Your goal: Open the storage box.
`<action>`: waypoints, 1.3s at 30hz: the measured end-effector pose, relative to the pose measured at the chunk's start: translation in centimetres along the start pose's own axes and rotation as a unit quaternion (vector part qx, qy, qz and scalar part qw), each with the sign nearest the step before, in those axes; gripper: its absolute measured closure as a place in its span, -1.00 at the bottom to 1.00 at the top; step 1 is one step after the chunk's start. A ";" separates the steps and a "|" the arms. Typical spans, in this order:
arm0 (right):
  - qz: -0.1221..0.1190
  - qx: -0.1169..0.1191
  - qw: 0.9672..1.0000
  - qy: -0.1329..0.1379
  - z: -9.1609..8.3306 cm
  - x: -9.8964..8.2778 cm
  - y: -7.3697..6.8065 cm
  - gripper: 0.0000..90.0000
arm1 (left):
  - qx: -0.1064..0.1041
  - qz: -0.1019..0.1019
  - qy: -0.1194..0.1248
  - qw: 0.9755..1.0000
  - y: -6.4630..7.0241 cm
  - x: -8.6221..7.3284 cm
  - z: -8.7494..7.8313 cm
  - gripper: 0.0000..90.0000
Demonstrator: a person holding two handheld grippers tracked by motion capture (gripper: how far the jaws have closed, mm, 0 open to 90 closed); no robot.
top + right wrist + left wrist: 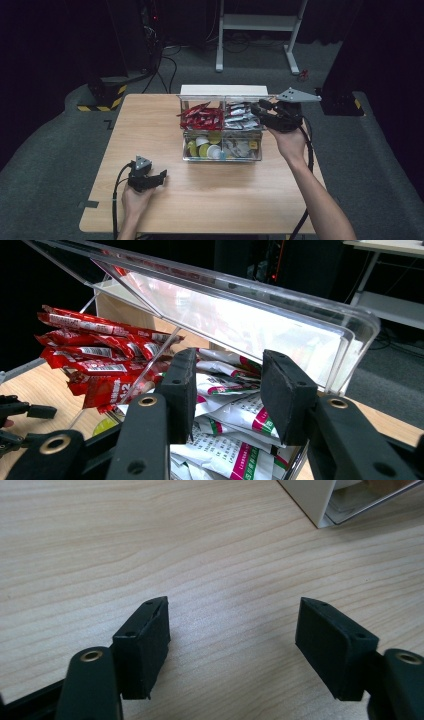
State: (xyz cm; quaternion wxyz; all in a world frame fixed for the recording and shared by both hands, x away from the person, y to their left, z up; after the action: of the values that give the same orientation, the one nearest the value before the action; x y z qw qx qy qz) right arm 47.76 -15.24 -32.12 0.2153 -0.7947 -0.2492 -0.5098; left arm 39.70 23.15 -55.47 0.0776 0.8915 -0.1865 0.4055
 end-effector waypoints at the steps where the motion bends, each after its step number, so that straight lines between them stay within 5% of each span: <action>1: 0.001 0.001 1.000 0.000 0.0 0.0 0.0 0.29 | -0.005 0.001 0.007 1.000 0.0 0.4 -0.3 -0.32; 13: -0.001 0.000 1.000 -0.003 0.0 0.0 0.0 0.28 | -0.052 0.008 0.086 0.995 0.8 3.8 -3.3 -0.27; 24: 0.000 0.000 1.000 -0.005 0.0 0.1 0.0 0.28 | -0.077 -0.010 0.096 0.992 0.7 6.4 -4.8 -0.12; 39: 0.002 0.002 1.000 -0.007 0.0 0.1 0.0 0.27 | -0.080 0.027 0.129 0.988 1.2 12.2 -7.6 -0.07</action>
State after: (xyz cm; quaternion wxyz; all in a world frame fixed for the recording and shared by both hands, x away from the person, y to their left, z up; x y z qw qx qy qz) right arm 47.80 -15.20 -32.04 0.2165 -0.7980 -0.2504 -0.5036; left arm 41.30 20.96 -41.31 0.1612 0.8171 -0.2311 0.5030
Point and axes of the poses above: each handheld gripper's, and its own axes: z roughly forward along the jaws, x roughly out of its top, y roughly to its right, the point moved 5 cm from there along z, roughly forward along the jaws, and after that the axes turned 5 degrees about z, right-handed, at the moved point
